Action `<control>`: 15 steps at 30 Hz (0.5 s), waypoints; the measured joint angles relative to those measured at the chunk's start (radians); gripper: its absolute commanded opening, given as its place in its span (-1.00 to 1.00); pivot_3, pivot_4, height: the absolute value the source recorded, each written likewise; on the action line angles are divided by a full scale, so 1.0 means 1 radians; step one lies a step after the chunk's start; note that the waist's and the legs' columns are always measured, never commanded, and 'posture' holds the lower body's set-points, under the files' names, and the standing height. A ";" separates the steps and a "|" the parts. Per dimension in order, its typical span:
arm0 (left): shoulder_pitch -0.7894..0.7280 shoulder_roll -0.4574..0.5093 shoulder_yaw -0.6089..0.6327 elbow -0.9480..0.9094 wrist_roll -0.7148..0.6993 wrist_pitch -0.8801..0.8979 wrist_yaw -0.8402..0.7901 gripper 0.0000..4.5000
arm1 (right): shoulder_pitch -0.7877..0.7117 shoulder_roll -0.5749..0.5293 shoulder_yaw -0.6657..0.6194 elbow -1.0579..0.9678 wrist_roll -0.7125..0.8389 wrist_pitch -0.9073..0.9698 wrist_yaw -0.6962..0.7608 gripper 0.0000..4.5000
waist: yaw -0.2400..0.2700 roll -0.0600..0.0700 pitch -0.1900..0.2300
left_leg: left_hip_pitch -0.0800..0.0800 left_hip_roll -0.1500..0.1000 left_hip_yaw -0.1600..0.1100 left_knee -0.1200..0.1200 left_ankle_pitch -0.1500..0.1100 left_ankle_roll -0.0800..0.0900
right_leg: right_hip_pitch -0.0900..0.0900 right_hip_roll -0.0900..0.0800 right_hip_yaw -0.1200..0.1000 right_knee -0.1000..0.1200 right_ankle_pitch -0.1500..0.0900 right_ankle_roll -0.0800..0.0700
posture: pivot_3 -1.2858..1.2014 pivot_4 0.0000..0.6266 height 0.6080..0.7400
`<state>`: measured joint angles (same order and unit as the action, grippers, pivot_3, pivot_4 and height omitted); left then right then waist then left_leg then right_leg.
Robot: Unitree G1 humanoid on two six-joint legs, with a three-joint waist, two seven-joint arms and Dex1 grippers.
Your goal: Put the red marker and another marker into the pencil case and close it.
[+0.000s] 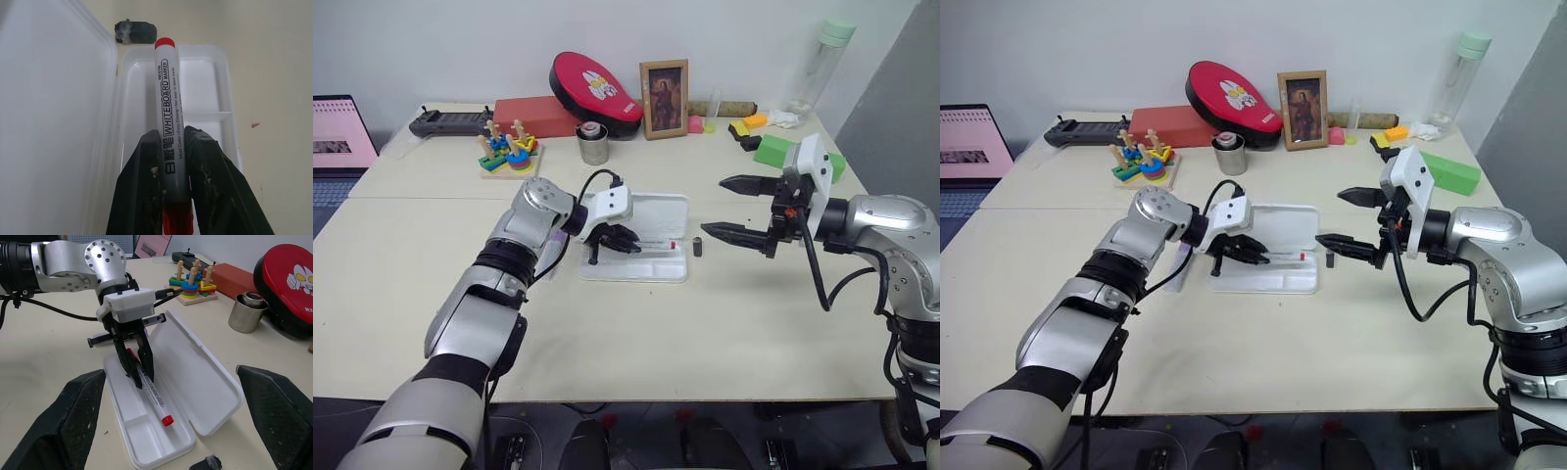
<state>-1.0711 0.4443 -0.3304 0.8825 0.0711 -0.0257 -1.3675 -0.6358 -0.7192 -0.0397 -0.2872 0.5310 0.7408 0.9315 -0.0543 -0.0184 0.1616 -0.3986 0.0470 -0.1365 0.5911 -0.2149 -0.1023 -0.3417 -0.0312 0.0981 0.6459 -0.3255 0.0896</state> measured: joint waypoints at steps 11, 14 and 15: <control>0.000 0.000 0.002 0.027 0.031 -0.005 0.028 -0.81 | 0.000 -0.001 0.000 0.000 0.001 0.000 -0.011 1.00 | 0.000 0.000 0.000 | 0.000 0.000 0.000 0.000 0.000 0.000 | 0.000 0.000 0.000 0.000 0.000 0.000 | 0.03 -0.52 1.00; 0.000 0.000 0.003 0.027 0.032 -0.003 0.027 -0.35 | 0.000 -0.001 0.000 0.000 0.001 -0.001 -0.012 1.00 | 0.000 0.000 0.000 | 0.000 0.000 0.000 0.000 0.000 0.000 | 0.000 0.000 0.000 0.000 0.000 0.000 | 0.03 -0.52 1.00; 0.000 0.000 0.004 0.027 0.031 -0.003 0.026 -0.27 | 0.000 -0.001 0.000 0.000 0.001 -0.001 -0.012 1.00 | 0.000 0.000 0.000 | 0.000 0.000 0.000 0.000 0.000 0.000 | 0.000 0.000 0.000 0.000 0.000 0.000 | 0.03 -0.52 1.00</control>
<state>-1.0714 0.4447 -0.3266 0.9099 0.1025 -0.0284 -1.3413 -0.6359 -0.7202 -0.0397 -0.2871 0.5319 0.7397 0.9196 -0.0541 -0.0184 0.1615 -0.3984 0.0470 -0.1365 0.5912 -0.2148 -0.1022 -0.3416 -0.0312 0.0981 0.6462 -0.3255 0.0896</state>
